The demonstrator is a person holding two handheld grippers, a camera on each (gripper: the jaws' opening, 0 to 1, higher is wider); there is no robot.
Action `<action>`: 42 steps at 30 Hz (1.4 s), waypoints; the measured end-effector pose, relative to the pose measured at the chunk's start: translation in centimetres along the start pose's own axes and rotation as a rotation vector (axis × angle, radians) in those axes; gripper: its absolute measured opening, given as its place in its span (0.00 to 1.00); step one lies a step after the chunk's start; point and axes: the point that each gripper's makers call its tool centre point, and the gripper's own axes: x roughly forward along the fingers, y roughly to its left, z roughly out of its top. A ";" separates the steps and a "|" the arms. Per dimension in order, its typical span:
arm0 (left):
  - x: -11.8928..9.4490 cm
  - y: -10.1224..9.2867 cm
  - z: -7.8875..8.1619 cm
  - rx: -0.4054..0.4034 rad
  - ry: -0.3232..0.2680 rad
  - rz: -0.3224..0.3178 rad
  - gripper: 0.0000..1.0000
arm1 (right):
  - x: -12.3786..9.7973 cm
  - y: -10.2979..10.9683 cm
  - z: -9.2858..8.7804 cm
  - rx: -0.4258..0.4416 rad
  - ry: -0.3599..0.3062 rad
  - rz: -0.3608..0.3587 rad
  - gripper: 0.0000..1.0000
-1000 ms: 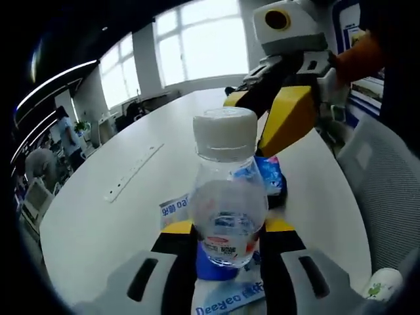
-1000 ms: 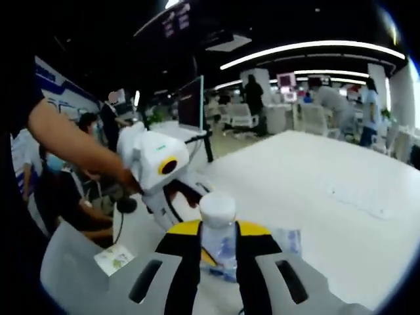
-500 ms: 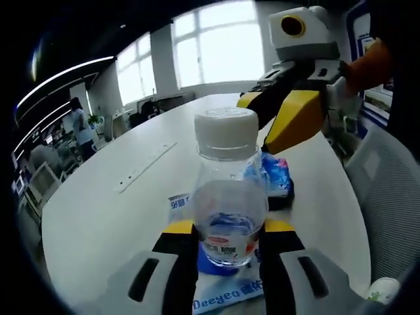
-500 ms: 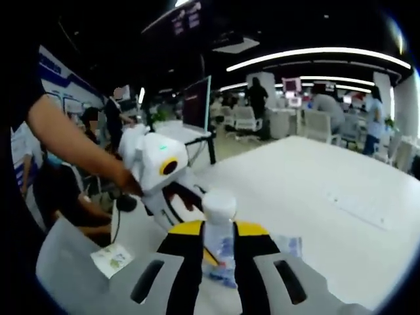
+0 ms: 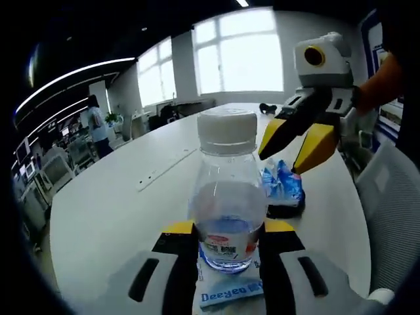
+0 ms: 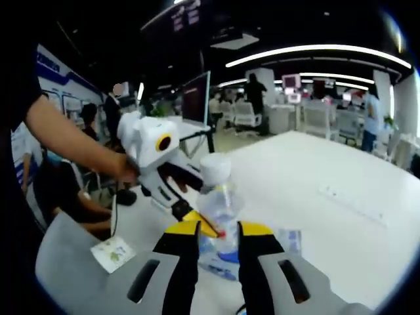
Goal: Arrange the tabletop items into an orderly group along one side of the table until the central work area is clear of visible clutter.
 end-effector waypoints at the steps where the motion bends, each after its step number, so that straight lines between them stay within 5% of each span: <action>1: -0.2 0.2 0.0 -0.006 -0.001 0.007 0.34 | 0.0 0.0 0.0 0.000 0.000 0.000 0.19; 13: -3.0 3.4 -0.4 -0.053 -0.004 0.148 0.34 | 0.1 0.6 -0.2 -0.004 0.007 0.011 0.19; 28: -5.4 7.1 -2.8 -0.137 0.016 0.311 0.34 | 0.0 0.8 -1.0 -0.008 0.027 0.009 0.20; 42: -6.4 10.7 -5.0 -0.205 0.021 0.444 0.35 | 0.2 0.5 -2.4 -0.081 0.055 -0.023 0.53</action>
